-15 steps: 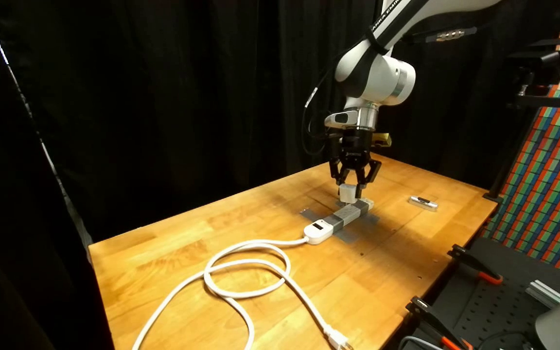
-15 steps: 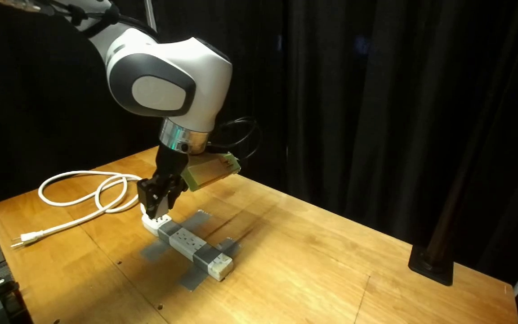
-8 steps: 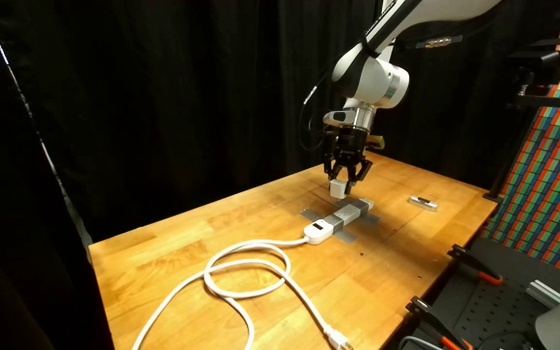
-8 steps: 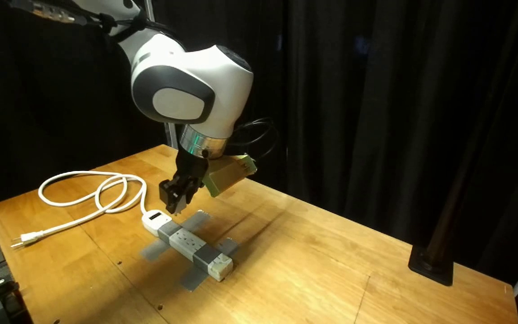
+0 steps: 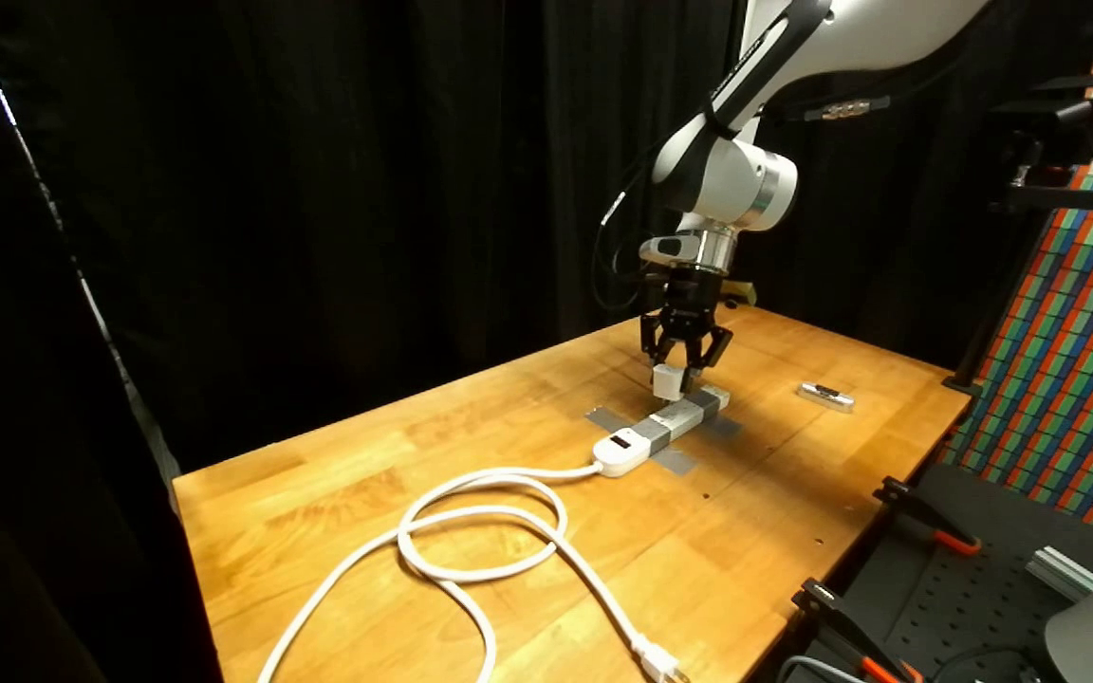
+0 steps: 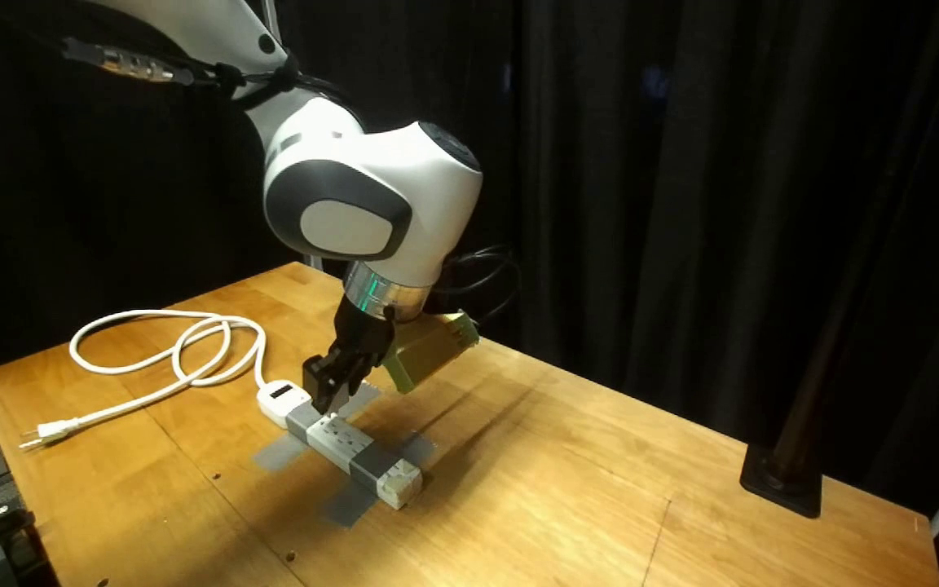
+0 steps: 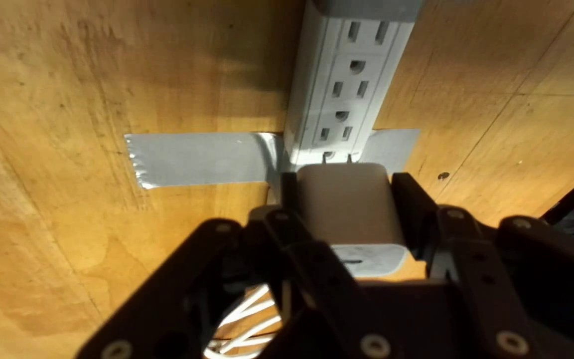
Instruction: Put the charger head on a slot on the extension cord
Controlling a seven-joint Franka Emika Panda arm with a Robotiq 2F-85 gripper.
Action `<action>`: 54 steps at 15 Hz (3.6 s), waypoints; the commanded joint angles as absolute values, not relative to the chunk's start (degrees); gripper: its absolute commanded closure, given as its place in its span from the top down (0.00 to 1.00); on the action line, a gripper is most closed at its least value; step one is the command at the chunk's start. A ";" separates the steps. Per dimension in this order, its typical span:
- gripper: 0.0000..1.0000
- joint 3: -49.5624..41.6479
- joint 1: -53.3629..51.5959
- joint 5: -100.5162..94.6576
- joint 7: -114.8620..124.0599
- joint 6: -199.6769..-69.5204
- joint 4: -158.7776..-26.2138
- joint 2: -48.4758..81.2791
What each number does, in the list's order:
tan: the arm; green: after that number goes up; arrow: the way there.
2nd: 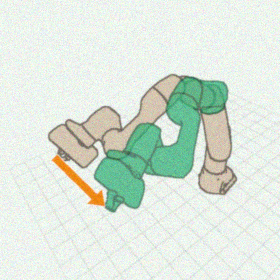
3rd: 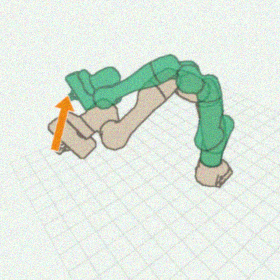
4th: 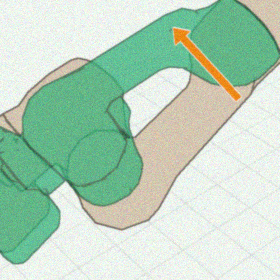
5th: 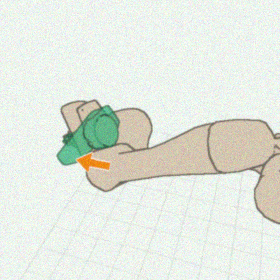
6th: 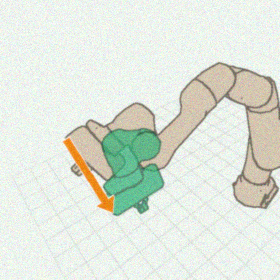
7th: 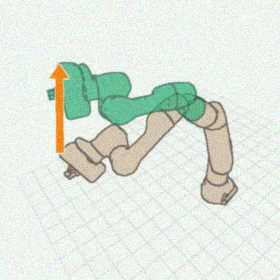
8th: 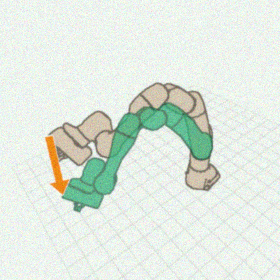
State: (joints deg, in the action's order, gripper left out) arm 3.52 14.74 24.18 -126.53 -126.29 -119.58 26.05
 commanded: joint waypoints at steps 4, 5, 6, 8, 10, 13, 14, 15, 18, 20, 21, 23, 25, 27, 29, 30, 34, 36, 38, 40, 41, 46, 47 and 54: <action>0.23 4.33 17.48 27.28 -130.81 -124.54 -117.34 28.20; 0.23 4.57 17.85 28.30 -131.46 -124.16 -117.19 28.44; 0.23 4.66 18.02 29.00 -132.08 -123.93 -117.10 28.64; 0.23 4.61 18.09 29.93 -132.92 -123.77 -117.23 28.93; 0.23 4.35 18.09 30.11 -133.39 -122.92 -117.26 29.39; 0.23 4.26 18.25 30.40 -134.07 -123.79 -117.68 29.72; 0.23 4.35 18.37 30.60 -134.58 -123.94 -117.78 29.72; 0.23 4.49 18.57 30.94 -135.36 -123.98 -118.00 29.61; 0.23 4.62 18.88 32.08 -137.50 -124.41 -118.30 29.90; 0.23 4.57 18.91 32.90 -138.54 -124.42 -118.60 30.18; 0.23 4.48 18.84 33.06 -139.06 -124.86 -118.86 30.27; 0.23 4.30 18.64 33.24 -139.53 -125.18 -119.12 30.49; 0.23 4.11 18.36 33.21 -139.85 -126.24 -119.62 30.50; 0.23 3.97 18.01 32.77 -140.27 -127.31 -120.56 30.26; 0.64 3.89 17.84 32.10 -140.55 -126.53 -121.43 29.58; 0.66 3.92 17.85 32.13 -141.01 -126.76 -121.70 29.39; 0.86 4.08 17.58 31.99 -142.91 -127.50 -123.86 29.10; 0.97 4.25 17.48 31.95 -143.57 -128.14 -124.37 28.61; 1.00 4.40 17.25 31.93 -144.36 -129.09 -124.98 27.37; 1.00 4.49 16.58 31.63 -145.46 -131.46 -125.88 25.57; 1.00 4.62 16.25 31.45 -146.04 -132.61 -126.40 24.55; 1.00 4.87 12.96 29.41 -145.73 -138.82 -129.01 18.52; 1.00 4.01 11.42 26.58 -142.87 -138.98 -129.21 17.71; 0.35 -3.12 2.98 4.60 -108.72 -130.57 -125.21 16.65</action>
State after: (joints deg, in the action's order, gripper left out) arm -3.15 3.25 9.57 -117.71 -135.67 -127.04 17.88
